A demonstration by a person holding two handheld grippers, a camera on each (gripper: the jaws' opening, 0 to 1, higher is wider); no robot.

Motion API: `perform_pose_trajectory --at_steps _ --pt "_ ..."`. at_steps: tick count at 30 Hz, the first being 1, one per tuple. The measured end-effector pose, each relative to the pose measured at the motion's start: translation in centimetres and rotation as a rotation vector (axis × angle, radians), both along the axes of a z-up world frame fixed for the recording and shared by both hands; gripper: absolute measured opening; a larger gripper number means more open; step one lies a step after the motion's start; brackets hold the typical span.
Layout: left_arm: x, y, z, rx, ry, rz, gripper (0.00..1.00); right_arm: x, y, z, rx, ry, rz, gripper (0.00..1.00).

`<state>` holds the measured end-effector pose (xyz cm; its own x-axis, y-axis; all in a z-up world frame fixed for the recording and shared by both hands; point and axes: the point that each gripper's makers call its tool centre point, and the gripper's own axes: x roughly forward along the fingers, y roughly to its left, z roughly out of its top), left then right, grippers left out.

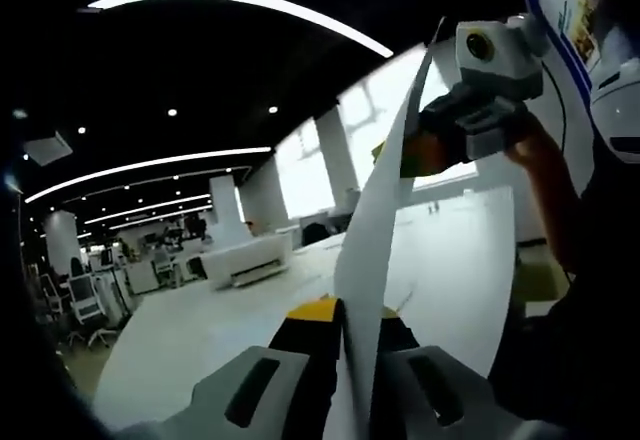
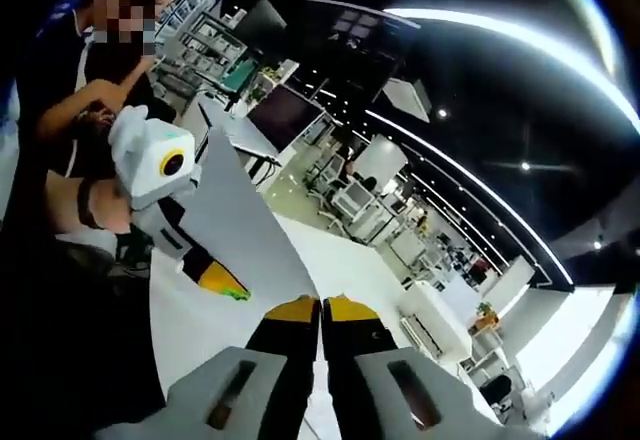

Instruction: Organize the stack of printing papers by aligning and flattening the scattered papers on the table

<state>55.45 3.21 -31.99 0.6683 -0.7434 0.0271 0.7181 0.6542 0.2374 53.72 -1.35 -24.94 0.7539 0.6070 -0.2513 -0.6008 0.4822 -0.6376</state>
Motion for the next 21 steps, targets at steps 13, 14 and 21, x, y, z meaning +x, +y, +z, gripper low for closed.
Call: perform_pose_trajectory --at_steps 13,14,21 --pt "0.1 0.4 0.3 -0.023 0.002 0.007 0.06 0.4 0.0 0.9 0.020 -0.039 0.002 0.10" --pt "0.1 0.4 0.3 -0.024 0.002 0.006 0.06 0.4 0.0 1.0 0.019 -0.048 0.005 0.11" --pt "0.0 0.4 0.5 -0.033 0.004 0.003 0.06 0.4 0.0 1.6 0.026 -0.078 0.011 0.16"
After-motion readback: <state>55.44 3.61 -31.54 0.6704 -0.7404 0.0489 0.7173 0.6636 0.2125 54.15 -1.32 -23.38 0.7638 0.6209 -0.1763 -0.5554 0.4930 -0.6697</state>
